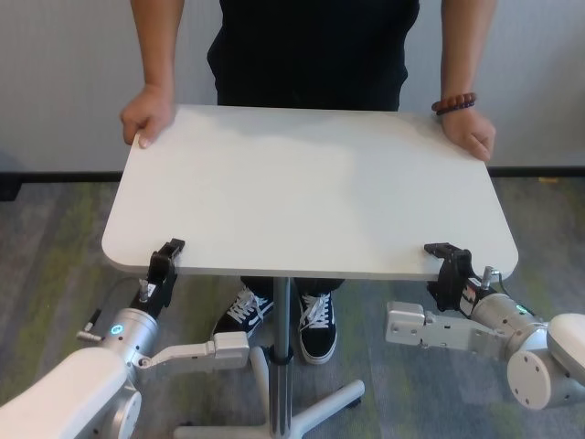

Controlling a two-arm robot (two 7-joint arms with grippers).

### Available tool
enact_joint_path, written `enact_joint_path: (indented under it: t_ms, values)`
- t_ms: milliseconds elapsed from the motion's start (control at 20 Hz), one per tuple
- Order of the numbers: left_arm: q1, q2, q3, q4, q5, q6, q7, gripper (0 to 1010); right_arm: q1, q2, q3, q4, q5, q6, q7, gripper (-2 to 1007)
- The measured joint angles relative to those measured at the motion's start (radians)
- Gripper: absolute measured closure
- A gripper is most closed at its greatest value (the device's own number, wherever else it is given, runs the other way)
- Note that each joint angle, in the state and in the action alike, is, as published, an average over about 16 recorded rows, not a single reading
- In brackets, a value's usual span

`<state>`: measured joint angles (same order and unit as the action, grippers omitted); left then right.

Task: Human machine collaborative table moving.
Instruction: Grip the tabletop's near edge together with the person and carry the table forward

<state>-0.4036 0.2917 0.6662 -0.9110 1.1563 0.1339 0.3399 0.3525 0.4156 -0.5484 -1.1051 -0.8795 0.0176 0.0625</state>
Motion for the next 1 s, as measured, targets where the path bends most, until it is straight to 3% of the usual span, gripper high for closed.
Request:
enact_joint_path:
  t_ms: [450,1000]
  values:
    - [0.000,0.000,0.001,0.000,0.001,0.000,-0.002,559,-0.001,0.001,0.000,-0.001,0.000,0.001,0.001,368]
    - [-0.001,0.000,0.001,0.001,0.001,0.000,-0.002,221,-0.001,0.001,0.001,-0.001,0.000,0.001,0.001,76]
